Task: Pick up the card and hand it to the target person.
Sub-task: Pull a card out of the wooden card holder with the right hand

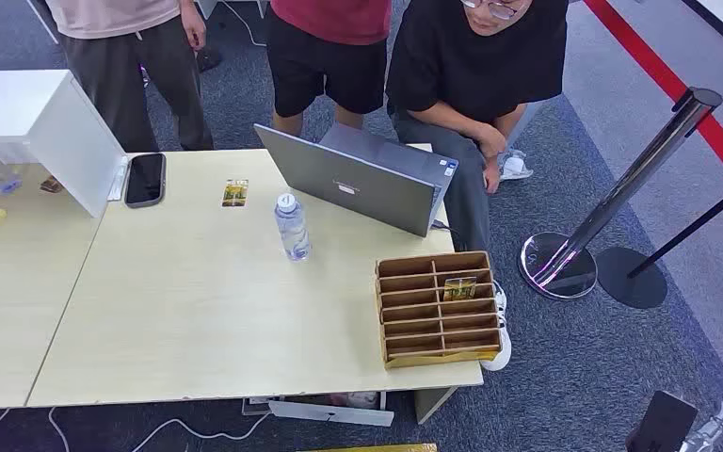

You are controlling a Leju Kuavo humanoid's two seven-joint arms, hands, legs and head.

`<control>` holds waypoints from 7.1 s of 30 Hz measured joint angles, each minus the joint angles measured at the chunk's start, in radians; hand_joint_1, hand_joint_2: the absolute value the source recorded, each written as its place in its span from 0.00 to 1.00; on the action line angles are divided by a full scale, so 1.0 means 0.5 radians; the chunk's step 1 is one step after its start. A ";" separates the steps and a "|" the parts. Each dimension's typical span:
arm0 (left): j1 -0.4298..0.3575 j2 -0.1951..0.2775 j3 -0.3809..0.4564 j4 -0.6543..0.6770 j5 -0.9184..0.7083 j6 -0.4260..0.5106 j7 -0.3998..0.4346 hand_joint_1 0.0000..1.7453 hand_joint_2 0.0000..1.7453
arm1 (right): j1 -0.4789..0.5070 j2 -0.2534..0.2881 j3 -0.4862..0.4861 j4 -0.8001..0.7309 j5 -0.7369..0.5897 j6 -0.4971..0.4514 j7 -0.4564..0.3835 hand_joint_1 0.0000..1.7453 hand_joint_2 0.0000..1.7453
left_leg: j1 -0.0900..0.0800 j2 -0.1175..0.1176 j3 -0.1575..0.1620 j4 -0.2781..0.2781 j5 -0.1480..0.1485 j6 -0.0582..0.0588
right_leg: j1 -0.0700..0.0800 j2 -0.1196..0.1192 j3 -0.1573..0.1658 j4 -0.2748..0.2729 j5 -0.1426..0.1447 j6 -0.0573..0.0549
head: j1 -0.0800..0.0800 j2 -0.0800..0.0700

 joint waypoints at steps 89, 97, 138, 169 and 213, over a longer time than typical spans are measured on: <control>-0.004 0.038 -0.552 0.005 0.131 0.176 -0.093 0.00 0.00 | -0.454 -1.052 2.033 -0.808 1.396 0.360 1.764 0.69 1.00 | -0.002 -0.002 0.000 0.000 0.004 0.004 | -0.002 -0.004 -0.002 0.000 0.001 0.002 | 0.000 0.000; -0.007 0.038 -0.586 0.005 0.118 0.176 -0.085 0.00 0.00 | -0.489 -1.052 2.058 -0.753 1.408 0.447 1.776 0.43 1.00 | -0.002 -0.002 0.000 0.000 0.004 0.004 | -0.002 -0.004 -0.002 0.000 0.001 0.002 | 0.000 0.000; -0.050 0.039 -0.731 0.005 0.113 0.143 -0.018 0.00 0.00 | -0.668 -1.019 2.229 -0.422 1.592 0.768 1.781 0.55 1.00 | -0.002 -0.003 0.000 0.001 0.004 0.004 | -0.002 -0.004 -0.002 0.000 0.002 0.002 | 0.000 0.000; -0.062 0.039 -0.734 0.005 0.131 0.144 -0.011 0.00 0.00 | -0.707 -0.990 2.289 -0.321 1.623 0.794 1.756 0.93 1.00 | -0.002 -0.003 0.001 0.001 0.004 0.004 | -0.002 -0.004 -0.002 0.001 0.002 0.002 | 0.000 0.000; -0.070 0.041 -0.794 0.005 0.201 0.161 -0.015 0.00 0.00 | -0.672 -0.974 2.217 -0.296 2.023 0.327 1.757 1.00 1.00 | -0.002 -0.002 0.001 0.001 0.004 0.004 | -0.002 -0.004 -0.002 0.000 0.002 0.002 | 0.000 0.000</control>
